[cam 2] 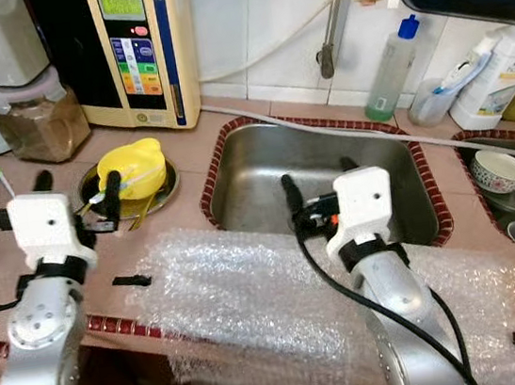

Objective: Kitchen organization

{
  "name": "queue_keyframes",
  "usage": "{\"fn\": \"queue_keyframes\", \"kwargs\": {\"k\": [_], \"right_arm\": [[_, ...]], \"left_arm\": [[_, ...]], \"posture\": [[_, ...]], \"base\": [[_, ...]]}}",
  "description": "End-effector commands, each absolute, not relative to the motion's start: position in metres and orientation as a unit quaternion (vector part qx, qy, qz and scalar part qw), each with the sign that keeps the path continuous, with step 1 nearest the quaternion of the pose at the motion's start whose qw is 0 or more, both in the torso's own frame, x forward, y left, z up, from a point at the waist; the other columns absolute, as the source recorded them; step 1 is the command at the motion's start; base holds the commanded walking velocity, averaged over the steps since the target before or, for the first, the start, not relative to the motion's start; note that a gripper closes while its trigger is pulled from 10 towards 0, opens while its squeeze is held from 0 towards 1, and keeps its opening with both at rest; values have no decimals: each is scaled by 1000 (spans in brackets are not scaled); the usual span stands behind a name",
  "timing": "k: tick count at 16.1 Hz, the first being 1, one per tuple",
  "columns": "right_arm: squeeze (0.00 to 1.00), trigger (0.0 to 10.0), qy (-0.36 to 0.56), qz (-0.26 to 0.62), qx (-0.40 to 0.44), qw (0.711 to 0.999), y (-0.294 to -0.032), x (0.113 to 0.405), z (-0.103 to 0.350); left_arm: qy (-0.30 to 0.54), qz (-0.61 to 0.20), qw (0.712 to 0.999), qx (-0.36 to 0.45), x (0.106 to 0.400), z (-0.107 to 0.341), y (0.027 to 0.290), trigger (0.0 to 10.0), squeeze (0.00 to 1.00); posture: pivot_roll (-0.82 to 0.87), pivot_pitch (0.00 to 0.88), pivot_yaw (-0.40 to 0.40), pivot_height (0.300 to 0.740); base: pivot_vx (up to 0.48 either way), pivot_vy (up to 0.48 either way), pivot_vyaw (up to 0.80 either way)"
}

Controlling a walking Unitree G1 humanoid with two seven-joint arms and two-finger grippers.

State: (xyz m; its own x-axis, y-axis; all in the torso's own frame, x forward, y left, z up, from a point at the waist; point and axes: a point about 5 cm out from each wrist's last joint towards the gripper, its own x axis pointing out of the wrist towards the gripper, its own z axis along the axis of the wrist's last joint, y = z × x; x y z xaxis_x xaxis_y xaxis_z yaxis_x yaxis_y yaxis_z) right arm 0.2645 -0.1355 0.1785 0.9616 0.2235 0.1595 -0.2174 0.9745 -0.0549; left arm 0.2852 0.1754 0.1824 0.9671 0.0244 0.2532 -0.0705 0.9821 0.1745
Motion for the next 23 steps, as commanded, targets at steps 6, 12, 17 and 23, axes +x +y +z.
{"fn": "queue_keyframes", "kwargs": {"k": [6,12,17,23], "right_arm": [[0,10000,-71,205,17,976,-115,256,182],[0,10000,-56,252,32,966,-106,247,182],[0,10000,-35,297,63,952,-100,238,182],[0,10000,-13,351,113,929,-90,228,183]], "left_arm": [[-106,5,994,41,310,174,167,10000,0],[-98,19,995,16,335,167,168,10000,0],[-76,12,996,-35,349,159,165,3961,0],[-66,-9,997,-50,353,151,162,0,0]], "posture": [[-10,35,-87,740],[-38,37,-91,740],[-54,40,-91,740],[-43,42,-85,740]], "base": [[0,0,0],[0,0,0],[0,0,0],[0,0,0]]}}
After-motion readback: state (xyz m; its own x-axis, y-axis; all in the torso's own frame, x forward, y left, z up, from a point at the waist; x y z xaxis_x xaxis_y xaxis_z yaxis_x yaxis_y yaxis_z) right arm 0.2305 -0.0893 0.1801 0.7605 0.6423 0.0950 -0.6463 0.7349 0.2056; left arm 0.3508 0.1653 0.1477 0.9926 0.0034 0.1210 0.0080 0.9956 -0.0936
